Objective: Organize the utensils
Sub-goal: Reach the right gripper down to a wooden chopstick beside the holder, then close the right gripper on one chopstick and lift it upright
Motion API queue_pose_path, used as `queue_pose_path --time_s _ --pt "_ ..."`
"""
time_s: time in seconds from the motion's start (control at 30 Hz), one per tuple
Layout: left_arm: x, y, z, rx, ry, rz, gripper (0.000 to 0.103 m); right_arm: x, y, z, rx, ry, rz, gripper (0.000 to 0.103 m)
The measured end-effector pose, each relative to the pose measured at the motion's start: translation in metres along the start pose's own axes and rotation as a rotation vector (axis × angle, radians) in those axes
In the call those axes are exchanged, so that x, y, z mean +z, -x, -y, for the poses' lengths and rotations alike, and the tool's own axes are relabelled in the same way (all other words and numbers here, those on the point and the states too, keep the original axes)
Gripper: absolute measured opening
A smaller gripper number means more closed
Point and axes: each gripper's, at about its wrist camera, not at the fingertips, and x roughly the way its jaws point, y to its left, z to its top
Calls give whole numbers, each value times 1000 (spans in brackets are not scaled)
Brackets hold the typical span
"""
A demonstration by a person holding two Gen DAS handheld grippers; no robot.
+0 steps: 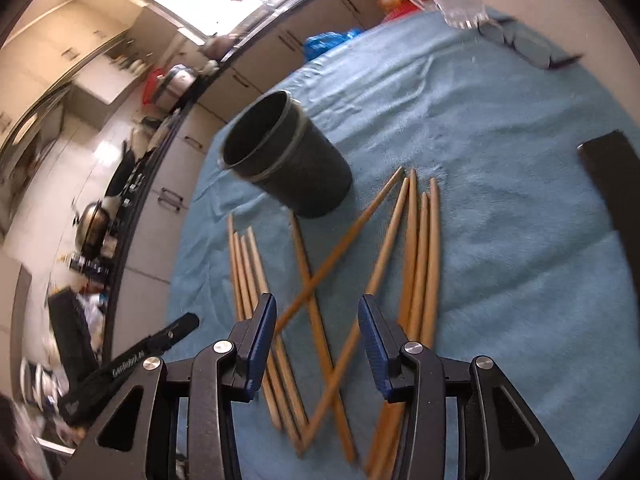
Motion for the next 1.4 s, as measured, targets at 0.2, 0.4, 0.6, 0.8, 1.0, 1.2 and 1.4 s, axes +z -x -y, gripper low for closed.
queue_pose_path --time_s 0.2,0.4,0.6,0.8,1.0,1.2,1.4 --pt "10 -2 -7 31 1 4 40 25 -33 -5 -84 -35 -36 37" --pt "21 -6 -16 39 -9 -5 40 37 -58 -7 -169 -60 -45 34" --pt "35 -20 -29 39 22 -39 40 40 -72 -16 -289 16 -25 28" --pt "46 -29 -27 28 32 -77 41 36 -69 -20 -368 116 -19 14" --pt "59 -43 -9 28 48 -106 42 33 -54 -1 -270 94 -29 9" --pt "63 -58 12 54 31 -129 42 27 -38 -1 -203 117 -8 9" --pt "60 -66 19 116 18 -132 39 26 -27 1 -154 123 -2 9"
